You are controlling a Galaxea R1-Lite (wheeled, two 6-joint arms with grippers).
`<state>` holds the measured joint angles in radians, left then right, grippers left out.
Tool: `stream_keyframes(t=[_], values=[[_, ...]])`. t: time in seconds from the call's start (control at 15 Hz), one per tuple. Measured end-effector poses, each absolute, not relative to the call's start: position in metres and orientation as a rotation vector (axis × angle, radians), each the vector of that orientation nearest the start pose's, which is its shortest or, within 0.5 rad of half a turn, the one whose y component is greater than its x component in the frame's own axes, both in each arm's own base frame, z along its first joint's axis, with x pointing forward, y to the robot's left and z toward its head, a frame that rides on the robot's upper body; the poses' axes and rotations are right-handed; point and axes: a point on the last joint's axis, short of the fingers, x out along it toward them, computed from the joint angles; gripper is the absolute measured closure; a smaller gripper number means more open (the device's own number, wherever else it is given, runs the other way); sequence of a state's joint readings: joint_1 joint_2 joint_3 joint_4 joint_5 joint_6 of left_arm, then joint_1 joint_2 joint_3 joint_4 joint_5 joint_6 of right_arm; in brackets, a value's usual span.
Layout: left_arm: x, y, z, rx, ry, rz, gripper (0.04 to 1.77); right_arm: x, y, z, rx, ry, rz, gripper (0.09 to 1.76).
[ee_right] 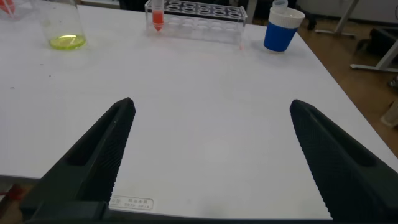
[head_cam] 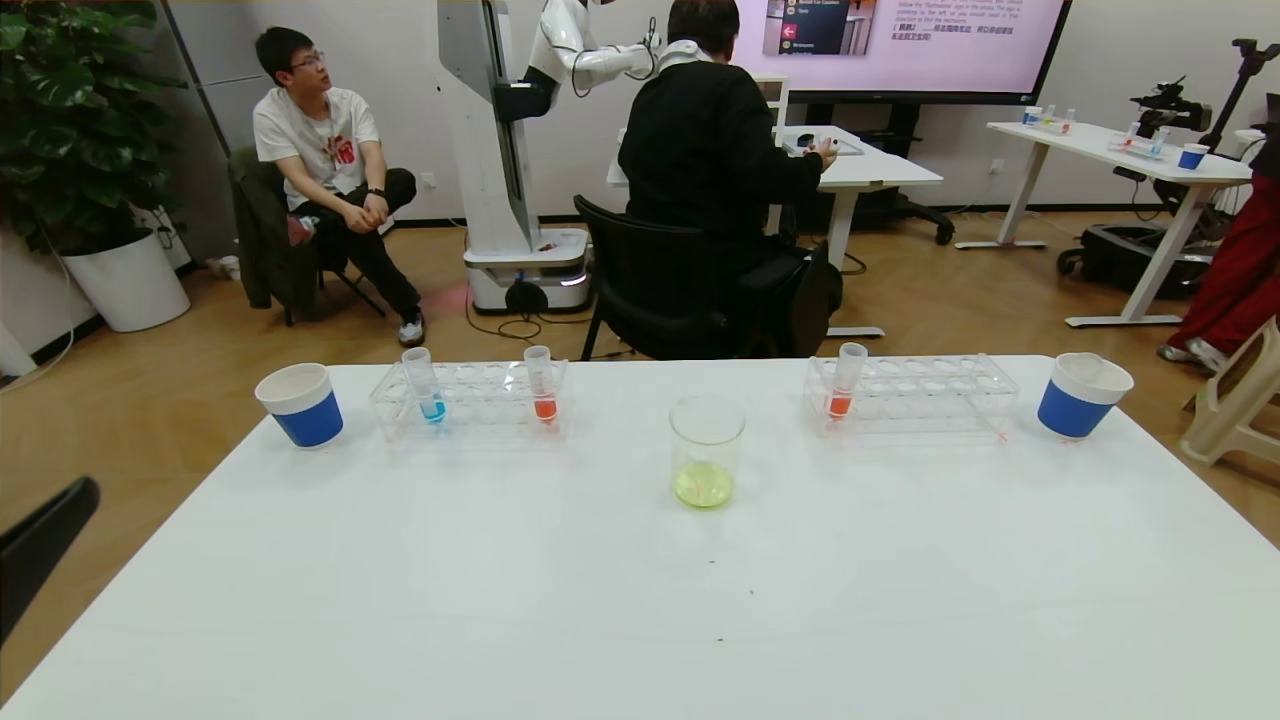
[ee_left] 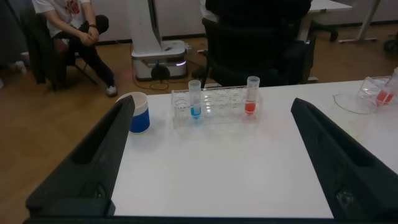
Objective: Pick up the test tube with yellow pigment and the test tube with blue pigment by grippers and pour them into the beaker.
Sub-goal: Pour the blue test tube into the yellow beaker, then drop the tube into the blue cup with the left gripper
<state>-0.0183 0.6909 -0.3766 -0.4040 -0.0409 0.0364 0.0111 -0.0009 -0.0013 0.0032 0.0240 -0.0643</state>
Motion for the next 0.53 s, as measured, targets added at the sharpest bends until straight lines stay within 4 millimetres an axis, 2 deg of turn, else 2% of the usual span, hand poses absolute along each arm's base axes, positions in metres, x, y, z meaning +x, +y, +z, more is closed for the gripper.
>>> stream_keyframes(t=[0.13,0.27,0.4,0.53], values=[[0.107,-0.002,0.230,0.038,-0.085,-0.053,0.06,-0.023,0.000,0.076,-0.064,0.000,0.035,0.11],[0.152,-0.003,0.230,0.036,-0.070,-0.050,0.06,-0.023,0.000,0.075,-0.064,0.000,0.035,0.11],[0.195,-0.003,0.222,0.033,-0.061,-0.041,0.06,-0.023,0.000,0.075,-0.064,0.000,0.035,0.11],[0.236,-0.003,0.205,0.029,-0.067,-0.025,0.06,-0.023,0.000,0.075,-0.064,0.000,0.035,0.11]])
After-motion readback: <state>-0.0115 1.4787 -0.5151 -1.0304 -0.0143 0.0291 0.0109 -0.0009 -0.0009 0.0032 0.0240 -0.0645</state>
